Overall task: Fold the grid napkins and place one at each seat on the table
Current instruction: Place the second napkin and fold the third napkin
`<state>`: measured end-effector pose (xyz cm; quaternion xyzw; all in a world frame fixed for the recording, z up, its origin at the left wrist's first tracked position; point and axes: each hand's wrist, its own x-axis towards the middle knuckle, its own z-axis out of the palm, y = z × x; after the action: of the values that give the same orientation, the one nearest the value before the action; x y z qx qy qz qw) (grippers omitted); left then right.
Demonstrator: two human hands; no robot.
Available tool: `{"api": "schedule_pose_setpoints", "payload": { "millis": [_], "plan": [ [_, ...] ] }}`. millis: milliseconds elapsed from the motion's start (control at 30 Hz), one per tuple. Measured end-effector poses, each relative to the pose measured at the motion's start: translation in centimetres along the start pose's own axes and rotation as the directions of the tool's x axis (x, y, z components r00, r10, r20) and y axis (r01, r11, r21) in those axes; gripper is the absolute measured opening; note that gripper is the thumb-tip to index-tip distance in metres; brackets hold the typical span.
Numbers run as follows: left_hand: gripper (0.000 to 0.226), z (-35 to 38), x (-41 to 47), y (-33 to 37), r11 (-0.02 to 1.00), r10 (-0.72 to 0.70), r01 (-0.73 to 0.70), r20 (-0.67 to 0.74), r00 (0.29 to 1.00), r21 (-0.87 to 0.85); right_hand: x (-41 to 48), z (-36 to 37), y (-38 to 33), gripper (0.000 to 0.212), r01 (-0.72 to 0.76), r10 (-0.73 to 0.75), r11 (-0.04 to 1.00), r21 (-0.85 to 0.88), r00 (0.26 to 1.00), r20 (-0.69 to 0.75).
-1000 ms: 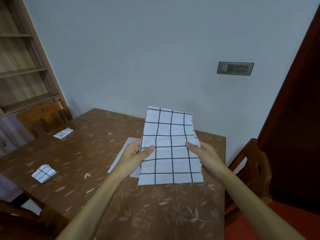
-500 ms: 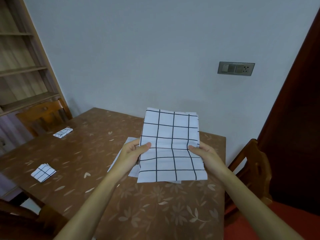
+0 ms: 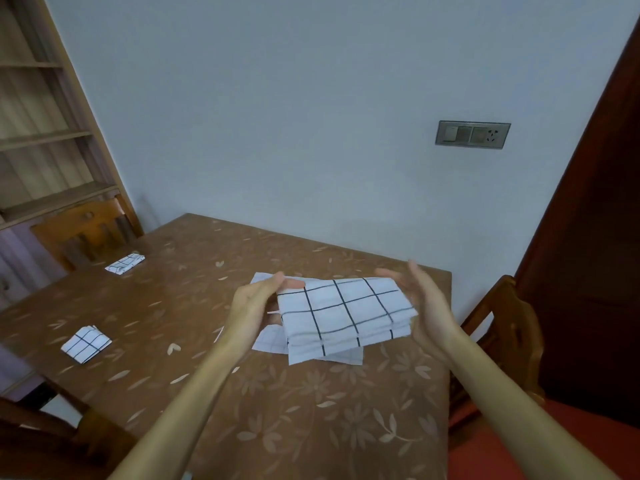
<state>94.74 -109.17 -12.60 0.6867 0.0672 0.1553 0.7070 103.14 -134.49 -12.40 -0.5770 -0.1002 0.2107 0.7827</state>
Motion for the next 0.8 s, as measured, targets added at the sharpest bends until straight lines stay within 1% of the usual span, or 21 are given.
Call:
{"api": "schedule_pose_setpoints", "payload": {
  "millis": [67, 133, 200, 233, 300, 400, 467, 500, 567, 667, 733, 800],
  "plan": [
    [0.01, 0.1, -0.1, -0.2, 0.995, 0.087, -0.082, -0.067, 0.994, 0.062, 0.0, 0.1, 0.2, 0.052, 0.004, -0.003, 1.0, -0.021, 0.999, 0.035],
    [0.015, 0.1, 0.0, -0.6, 0.984, 0.168, -0.161, -0.102, 0.981, 0.076, 0.0, 0.3, 0.6, 0.053, -0.002, 0.003, 1.0, -0.011, 0.997, 0.078],
    [0.017, 0.2, 0.4, -1.3, 0.971, 0.225, -0.208, -0.162, 0.961, 0.116, -0.1, 0.4, 1.1, 0.056, -0.022, 0.017, 0.998, 0.053, 0.996, 0.093],
    [0.017, 0.4, 0.4, -1.5, 0.97, 0.23, -0.208, -0.207, 0.951, 0.123, -0.2, 0.6, 1.4, 0.055, -0.025, 0.017, 0.997, 0.078, 0.995, 0.097],
    [0.018, 1.2, 0.1, -1.6, 0.976, 0.217, -0.203, -0.279, 0.936, 0.077, -0.4, 1.2, 2.0, 0.048, -0.004, -0.004, 0.997, 0.074, 0.993, 0.116],
    [0.034, 2.6, -0.6, -1.6, 0.981, 0.15, -0.178, -0.292, 0.944, -0.073, -0.4, 2.6, 2.7, 0.046, 0.026, -0.026, 1.0, 0.006, 0.989, 0.144],
    [0.043, 3.4, -0.9, -1.7, 0.98, 0.11, -0.151, -0.281, 0.953, -0.128, -0.5, 3.8, 2.9, 0.043, 0.046, -0.037, 0.996, -0.072, 0.992, 0.122],
    [0.045, 3.7, -1.0, -1.7, 0.981, 0.087, -0.128, -0.261, 0.961, -0.145, -0.5, 4.3, 2.9, 0.042, 0.051, -0.041, 0.994, -0.099, 0.994, 0.099],
    [0.046, 4.1, -1.3, -1.8, 0.982, 0.019, -0.053, -0.184, 0.983, -0.181, -0.4, 4.8, 3.1, 0.039, 0.056, -0.053, 0.993, -0.101, 0.998, 0.029],
    [0.044, 3.4, -1.3, -1.8, 0.978, -0.104, 0.101, -0.006, 0.995, -0.183, -0.2, 4.7, 2.8, 0.028, 0.085, -0.094, 0.987, -0.133, 0.993, -0.066],
    [0.039, 2.7, -1.0, -1.8, 0.978, -0.163, 0.177, 0.129, 0.978, -0.11, -0.1, 4.3, 2.6, 0.021, 0.091, -0.104, 0.978, -0.188, 0.993, -0.059],
    [0.033, 2.5, -1.0, -1.5, 0.972, -0.217, 0.23, 0.187, 0.958, -0.052, -0.4, 3.9, 2.3, 0.018, 0.086, -0.093, 0.964, -0.251, 0.995, -0.017]
  ]
}}
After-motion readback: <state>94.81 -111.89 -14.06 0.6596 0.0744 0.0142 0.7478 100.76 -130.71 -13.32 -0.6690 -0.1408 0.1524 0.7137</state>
